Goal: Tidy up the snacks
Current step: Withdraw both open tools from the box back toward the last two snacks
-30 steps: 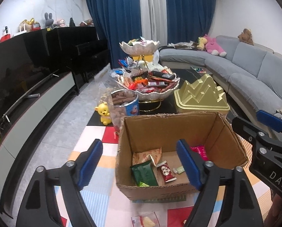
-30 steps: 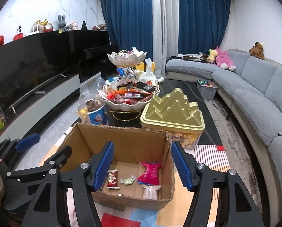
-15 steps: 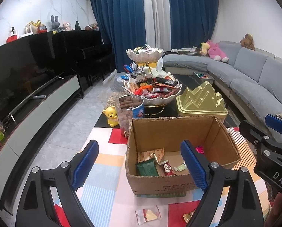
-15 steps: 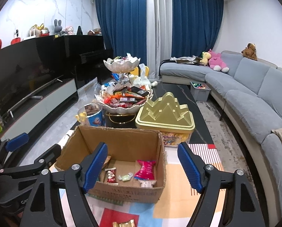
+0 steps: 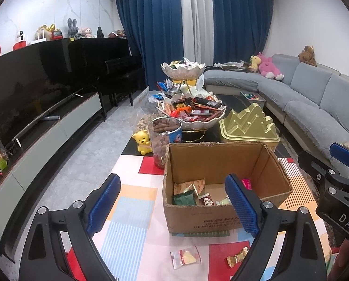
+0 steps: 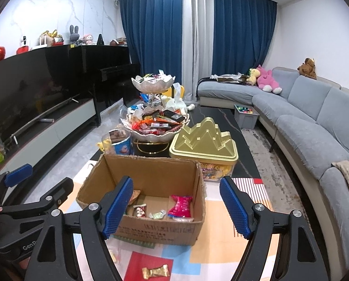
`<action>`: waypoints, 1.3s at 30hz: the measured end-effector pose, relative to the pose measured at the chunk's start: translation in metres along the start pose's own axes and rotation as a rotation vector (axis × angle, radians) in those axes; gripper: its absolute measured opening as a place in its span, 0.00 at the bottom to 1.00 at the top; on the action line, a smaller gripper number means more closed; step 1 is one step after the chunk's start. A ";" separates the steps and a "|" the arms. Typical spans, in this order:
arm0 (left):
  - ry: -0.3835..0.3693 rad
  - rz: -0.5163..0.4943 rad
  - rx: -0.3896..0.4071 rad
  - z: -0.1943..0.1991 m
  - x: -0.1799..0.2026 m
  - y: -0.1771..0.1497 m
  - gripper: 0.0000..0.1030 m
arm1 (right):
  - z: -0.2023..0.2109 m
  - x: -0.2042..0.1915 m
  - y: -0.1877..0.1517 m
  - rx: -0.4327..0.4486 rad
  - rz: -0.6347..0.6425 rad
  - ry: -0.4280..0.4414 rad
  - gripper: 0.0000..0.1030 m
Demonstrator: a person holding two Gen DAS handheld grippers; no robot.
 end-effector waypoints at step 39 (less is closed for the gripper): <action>0.014 -0.006 -0.131 -0.018 -0.013 -0.071 0.89 | -0.010 -0.028 -0.077 -0.141 0.037 0.050 0.75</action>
Point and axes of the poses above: each gripper's, at about its wrist camera, not at the fingertips, and z roughly against the way its jaws point, x to its right, y to its top, the point moved 4 cm from there along -z, roughly the way its jaws point, and after that the axes turned 10 degrees about z, right-handed, at the moved point
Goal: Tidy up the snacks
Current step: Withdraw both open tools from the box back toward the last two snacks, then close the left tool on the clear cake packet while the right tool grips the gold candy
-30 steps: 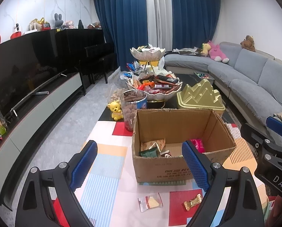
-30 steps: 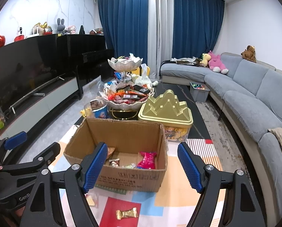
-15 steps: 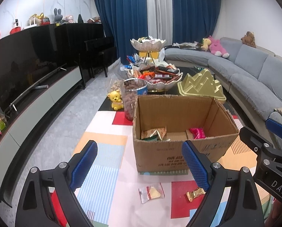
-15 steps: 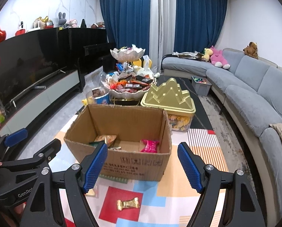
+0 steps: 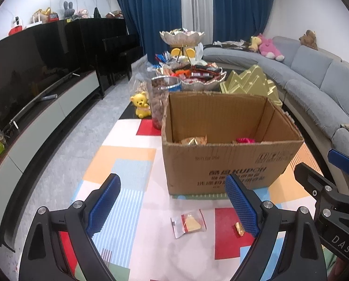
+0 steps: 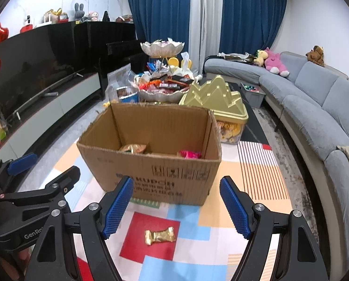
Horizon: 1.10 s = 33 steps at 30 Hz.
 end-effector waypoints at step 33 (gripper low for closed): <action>0.008 0.024 -0.206 -0.079 -0.010 -0.066 0.89 | -0.063 -0.028 -0.069 -0.170 0.030 0.066 0.75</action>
Point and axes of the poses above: each gripper's, at about its wrist camera, not at the fingertips, and z roughly against the way its jaws point, x to its right, y to its top, the point moved 4 cm from there along -z, roughly the way its jaws point, and after that the axes turned 10 degrees about z, right-handed, at the moved point
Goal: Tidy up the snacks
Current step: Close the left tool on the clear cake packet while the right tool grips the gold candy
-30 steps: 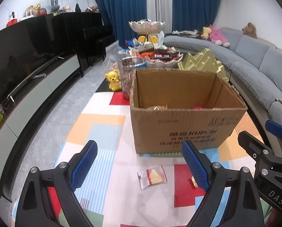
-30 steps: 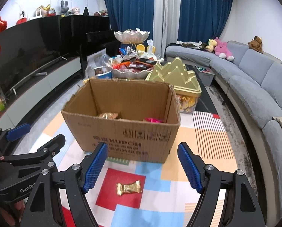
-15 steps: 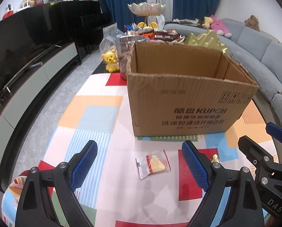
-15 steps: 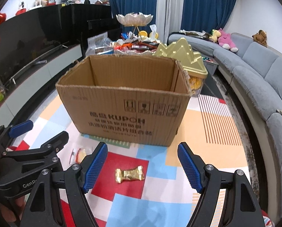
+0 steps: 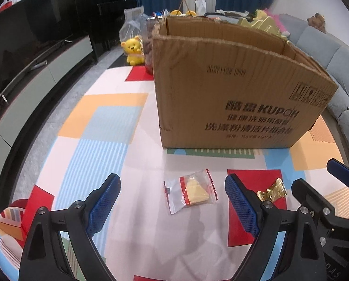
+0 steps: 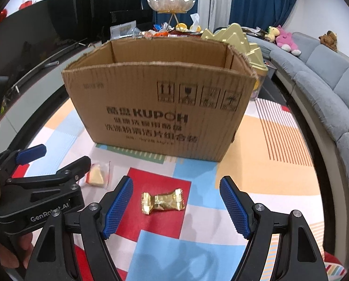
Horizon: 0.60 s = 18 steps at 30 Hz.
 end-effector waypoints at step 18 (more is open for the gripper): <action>-0.014 0.012 -0.072 -0.042 0.005 -0.005 0.89 | -0.034 -0.010 -0.023 -0.073 -0.001 0.059 0.75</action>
Point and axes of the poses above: each gripper's, at about its wrist camera, not at the fingertips, and z roughly against the way its jaws point, x to its right, y to its top, the point moved 4 cm from there along -z, roughly the way its jaws point, and after that the axes turned 10 degrees about z, right-handed, at the moved point
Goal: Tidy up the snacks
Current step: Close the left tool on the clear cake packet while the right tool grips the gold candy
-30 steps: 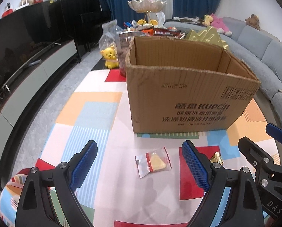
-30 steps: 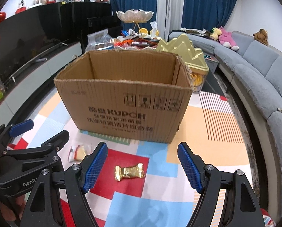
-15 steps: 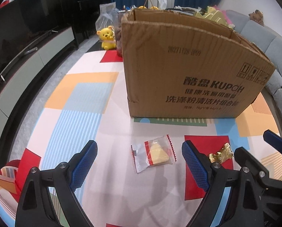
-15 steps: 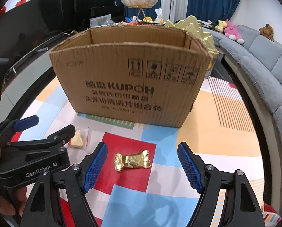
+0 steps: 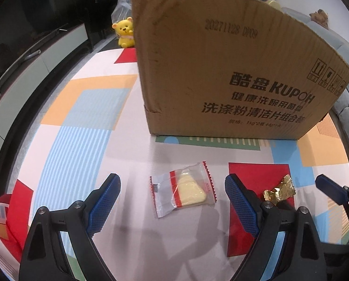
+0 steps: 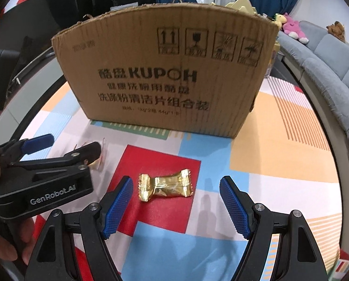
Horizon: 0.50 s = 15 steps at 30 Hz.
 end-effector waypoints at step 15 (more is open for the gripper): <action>-0.002 0.025 -0.049 -0.022 -0.006 0.000 0.81 | -0.022 -0.004 0.001 -0.022 0.006 0.020 0.74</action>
Point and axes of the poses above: each gripper's, at about its wrist camera, not at the fingertips, and z roughly against the way its jaws point, x to its right, y to its top, the point moved 4 cm from there along -z, roughly the way its jaws point, and after that the axes turned 10 degrees about z, right-handed, at the moved point
